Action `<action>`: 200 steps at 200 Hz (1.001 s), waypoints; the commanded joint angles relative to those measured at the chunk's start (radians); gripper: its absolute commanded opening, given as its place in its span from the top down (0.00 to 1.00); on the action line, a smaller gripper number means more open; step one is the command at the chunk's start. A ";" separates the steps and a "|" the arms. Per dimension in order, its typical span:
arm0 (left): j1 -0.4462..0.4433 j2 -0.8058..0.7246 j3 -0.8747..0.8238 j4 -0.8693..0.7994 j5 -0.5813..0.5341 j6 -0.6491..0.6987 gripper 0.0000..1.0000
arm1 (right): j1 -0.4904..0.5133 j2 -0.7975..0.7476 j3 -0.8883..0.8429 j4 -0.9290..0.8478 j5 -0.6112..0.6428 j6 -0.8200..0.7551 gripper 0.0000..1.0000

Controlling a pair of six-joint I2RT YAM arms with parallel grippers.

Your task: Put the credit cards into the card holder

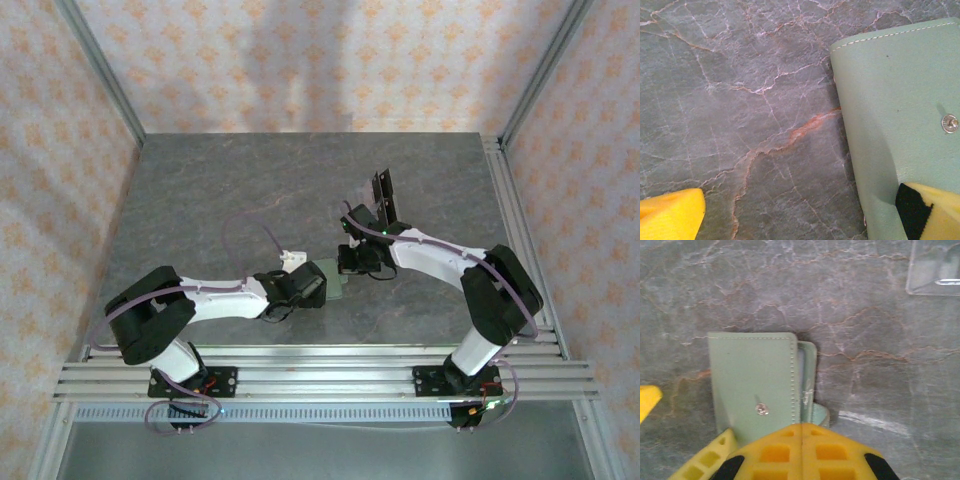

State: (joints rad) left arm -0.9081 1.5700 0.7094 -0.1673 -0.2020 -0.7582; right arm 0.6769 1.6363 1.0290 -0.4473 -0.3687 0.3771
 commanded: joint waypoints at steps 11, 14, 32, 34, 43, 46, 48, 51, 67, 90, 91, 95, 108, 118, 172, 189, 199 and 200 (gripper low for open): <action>-0.002 0.031 -0.033 -0.042 -0.008 -0.009 0.00 | -0.005 -0.024 -0.016 0.044 -0.042 0.037 1.00; -0.001 0.031 -0.033 -0.043 -0.007 -0.008 0.00 | -0.005 -0.024 -0.016 0.042 -0.039 0.036 1.00; -0.002 0.030 -0.034 -0.043 -0.008 -0.009 0.00 | -0.005 -0.030 -0.015 0.019 -0.002 0.024 0.95; -0.001 0.030 -0.033 -0.044 -0.008 -0.009 0.00 | -0.005 -0.030 -0.015 0.015 0.005 0.022 0.93; -0.002 0.029 -0.032 -0.043 -0.009 -0.008 0.00 | -0.005 -0.034 -0.015 0.001 0.025 0.013 0.85; -0.002 0.030 -0.031 -0.041 -0.009 -0.009 0.00 | -0.005 -0.035 -0.015 -0.004 0.032 0.009 0.84; -0.002 0.031 -0.031 -0.041 -0.007 -0.009 0.00 | -0.005 -0.036 -0.014 -0.008 0.035 0.007 0.84; -0.002 0.031 -0.032 -0.041 -0.007 -0.009 0.00 | -0.005 -0.037 -0.014 -0.012 0.040 0.003 0.83; -0.001 0.034 -0.030 -0.041 -0.008 -0.009 0.00 | -0.005 -0.045 -0.014 -0.033 0.063 -0.010 0.81; -0.002 0.036 -0.028 -0.041 -0.008 -0.007 0.00 | -0.005 -0.057 -0.017 -0.048 0.085 -0.019 0.80; -0.002 0.035 -0.028 -0.040 -0.007 -0.007 0.00 | -0.005 -0.057 -0.017 -0.049 0.086 -0.019 0.80; -0.002 0.035 -0.028 -0.041 -0.008 -0.007 0.00 | -0.005 -0.058 -0.017 -0.051 0.088 -0.020 0.80; -0.001 0.034 -0.028 -0.041 -0.007 -0.007 0.00 | -0.005 -0.059 -0.018 -0.057 0.093 -0.022 0.79; -0.001 0.035 -0.028 -0.042 -0.007 -0.008 0.00 | -0.005 -0.057 -0.018 -0.061 0.097 -0.025 0.78; -0.001 0.030 -0.028 -0.047 -0.009 -0.007 0.00 | -0.005 -0.046 -0.026 -0.062 0.100 -0.031 0.78; -0.002 0.028 -0.027 -0.047 -0.010 -0.007 0.00 | -0.005 -0.041 -0.024 -0.059 0.094 -0.029 0.77; -0.002 0.027 -0.027 -0.047 -0.010 -0.007 0.00 | -0.005 -0.038 -0.023 -0.057 0.093 -0.030 0.77; -0.002 0.027 -0.027 -0.047 -0.011 -0.007 0.00 | -0.005 -0.037 -0.023 -0.057 0.093 -0.029 0.77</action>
State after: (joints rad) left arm -0.9081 1.5700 0.7094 -0.1673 -0.2020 -0.7582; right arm 0.6769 1.6012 1.0134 -0.4828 -0.2951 0.3614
